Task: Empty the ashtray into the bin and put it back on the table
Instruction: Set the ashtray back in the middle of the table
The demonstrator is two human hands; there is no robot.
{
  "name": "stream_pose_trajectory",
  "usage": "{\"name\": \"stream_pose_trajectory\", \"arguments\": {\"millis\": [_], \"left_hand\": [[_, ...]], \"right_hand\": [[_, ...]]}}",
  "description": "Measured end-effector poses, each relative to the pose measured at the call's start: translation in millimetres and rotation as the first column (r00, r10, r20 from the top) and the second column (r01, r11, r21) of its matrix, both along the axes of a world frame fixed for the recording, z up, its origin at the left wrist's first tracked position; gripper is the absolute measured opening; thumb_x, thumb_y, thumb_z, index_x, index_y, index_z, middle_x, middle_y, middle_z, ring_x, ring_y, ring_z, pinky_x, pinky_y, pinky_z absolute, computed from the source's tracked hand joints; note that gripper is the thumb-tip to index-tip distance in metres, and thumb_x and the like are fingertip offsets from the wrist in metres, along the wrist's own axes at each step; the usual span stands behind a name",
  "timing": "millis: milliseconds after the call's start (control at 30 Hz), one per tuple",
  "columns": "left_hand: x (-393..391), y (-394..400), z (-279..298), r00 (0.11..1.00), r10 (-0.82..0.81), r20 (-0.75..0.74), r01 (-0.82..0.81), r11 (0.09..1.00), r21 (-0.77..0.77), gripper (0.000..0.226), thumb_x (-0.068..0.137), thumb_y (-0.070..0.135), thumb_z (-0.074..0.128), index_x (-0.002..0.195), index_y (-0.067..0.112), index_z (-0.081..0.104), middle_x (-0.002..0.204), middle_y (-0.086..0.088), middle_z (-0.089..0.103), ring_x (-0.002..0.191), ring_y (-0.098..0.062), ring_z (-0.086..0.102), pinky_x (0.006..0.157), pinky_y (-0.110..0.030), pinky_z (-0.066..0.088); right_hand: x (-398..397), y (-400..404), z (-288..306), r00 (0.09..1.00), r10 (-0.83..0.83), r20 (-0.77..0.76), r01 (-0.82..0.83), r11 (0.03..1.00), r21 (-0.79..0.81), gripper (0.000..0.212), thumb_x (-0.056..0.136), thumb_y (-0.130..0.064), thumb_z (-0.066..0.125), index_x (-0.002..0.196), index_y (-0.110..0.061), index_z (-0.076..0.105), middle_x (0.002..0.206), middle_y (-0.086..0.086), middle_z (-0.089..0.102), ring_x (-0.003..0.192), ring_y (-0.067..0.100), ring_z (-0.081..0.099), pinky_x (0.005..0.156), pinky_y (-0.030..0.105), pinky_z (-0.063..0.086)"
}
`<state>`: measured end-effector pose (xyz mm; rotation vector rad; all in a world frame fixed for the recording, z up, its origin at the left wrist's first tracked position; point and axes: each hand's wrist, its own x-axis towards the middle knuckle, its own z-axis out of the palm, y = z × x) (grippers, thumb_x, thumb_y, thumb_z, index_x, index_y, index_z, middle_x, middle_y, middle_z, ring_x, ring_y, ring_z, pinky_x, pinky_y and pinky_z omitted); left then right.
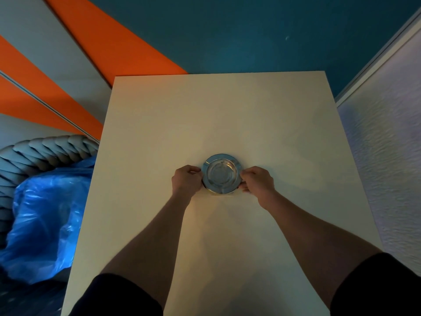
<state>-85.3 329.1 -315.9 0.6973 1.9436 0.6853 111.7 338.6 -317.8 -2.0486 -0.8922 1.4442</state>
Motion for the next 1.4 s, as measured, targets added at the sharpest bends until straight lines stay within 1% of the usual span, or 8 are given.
{"name": "stream_pose_trajectory", "arguments": {"millis": [267, 400, 600, 800, 1167, 1233, 1300, 1400], "left_hand": [[2, 0, -1, 0.999, -0.046, -0.022, 0.046, 0.999, 0.008, 0.018, 0.077, 0.008, 0.067, 0.081, 0.025, 0.072, 0.081, -0.003, 0.075, 0.071, -0.024, 0.066, 0.072, -0.037, 0.061], [2, 0, 0, 0.998, -0.053, -0.025, 0.053, 0.999, -0.001, 0.019, 0.077, 0.009, 0.067, 0.078, 0.027, 0.070, 0.081, -0.003, 0.075, 0.071, -0.025, 0.066, 0.072, -0.036, 0.060], [1, -3, 2, 1.000, -0.003, 0.000, 0.003, 1.000, 0.003, 0.011, 0.079, 0.014, 0.070, 0.089, 0.018, 0.073, 0.079, -0.005, 0.074, 0.058, -0.018, 0.062, 0.055, -0.025, 0.052], [3, -1, 0, 0.999, -0.037, -0.033, 0.037, 0.999, 0.010, 0.018, 0.078, 0.009, 0.068, 0.077, 0.027, 0.070, 0.079, -0.004, 0.075, 0.064, -0.021, 0.064, 0.066, -0.031, 0.058], [3, -2, -2, 1.000, -0.011, -0.004, 0.011, 1.000, 0.017, 0.013, 0.081, 0.012, 0.064, 0.089, 0.018, 0.074, 0.084, -0.006, 0.074, 0.077, -0.029, 0.067, 0.077, -0.041, 0.060], [2, -4, 0, 0.997, -0.040, -0.071, 0.044, 0.998, 0.043, 0.016, 0.084, 0.018, 0.061, 0.094, 0.017, 0.073, 0.087, -0.005, 0.073, 0.083, -0.029, 0.068, 0.072, -0.037, 0.058], [1, -9, 1, 0.950, -0.157, -0.271, 0.184, 0.980, 0.075, 0.025, 0.086, 0.020, 0.057, 0.108, 0.016, 0.069, 0.101, -0.005, 0.071, 0.094, -0.026, 0.064, 0.073, -0.031, 0.050], [-2, -15, -2, 0.762, -0.358, -0.540, 0.440, 0.898, 0.027, 0.046, 0.088, 0.022, 0.056, 0.135, 0.017, 0.054, 0.134, -0.009, 0.056, 0.123, -0.031, 0.046, 0.096, -0.042, 0.042]], "right_hand": [[1, -2, 1, 1.000, 0.001, 0.023, -0.001, 1.000, 0.012, 0.015, 0.084, -0.010, 0.064, 0.074, -0.021, 0.068, 0.064, 0.005, 0.070, 0.054, 0.017, 0.069, 0.051, 0.028, 0.056], [0, -3, 1, 1.000, -0.008, 0.026, 0.008, 1.000, 0.014, 0.017, 0.084, -0.010, 0.063, 0.073, -0.022, 0.067, 0.063, 0.003, 0.069, 0.053, 0.016, 0.068, 0.053, 0.029, 0.057], [1, -3, 1, 1.000, -0.015, 0.013, 0.015, 1.000, 0.013, 0.009, 0.082, -0.017, 0.067, 0.075, -0.021, 0.067, 0.061, 0.003, 0.069, 0.051, 0.014, 0.067, 0.049, 0.027, 0.054], [-2, -2, -2, 0.998, 0.025, 0.053, -0.026, 1.000, 0.013, 0.013, 0.079, -0.013, 0.067, 0.071, -0.023, 0.067, 0.062, 0.005, 0.070, 0.058, 0.019, 0.069, 0.062, 0.036, 0.062], [-1, -3, -5, 0.999, 0.018, 0.045, -0.019, 1.000, 0.023, 0.005, 0.080, -0.017, 0.067, 0.082, -0.015, 0.071, 0.061, 0.001, 0.070, 0.058, 0.016, 0.070, 0.063, 0.036, 0.063], [0, -3, -5, 1.000, 0.011, 0.026, -0.012, 1.000, 0.015, 0.015, 0.081, -0.022, 0.063, 0.089, -0.012, 0.072, 0.063, 0.002, 0.072, 0.062, 0.018, 0.072, 0.065, 0.038, 0.063], [3, -1, -4, 0.993, 0.077, 0.095, -0.080, 0.996, 0.029, 0.018, 0.082, -0.024, 0.058, 0.089, -0.012, 0.071, 0.077, 0.006, 0.076, 0.077, 0.025, 0.073, 0.077, 0.042, 0.061], [10, -1, -3, 0.900, 0.249, 0.358, -0.306, 0.945, 0.113, 0.023, 0.084, -0.020, 0.056, 0.102, -0.013, 0.067, 0.105, 0.010, 0.072, 0.102, 0.031, 0.063, 0.085, 0.033, 0.048]]}}
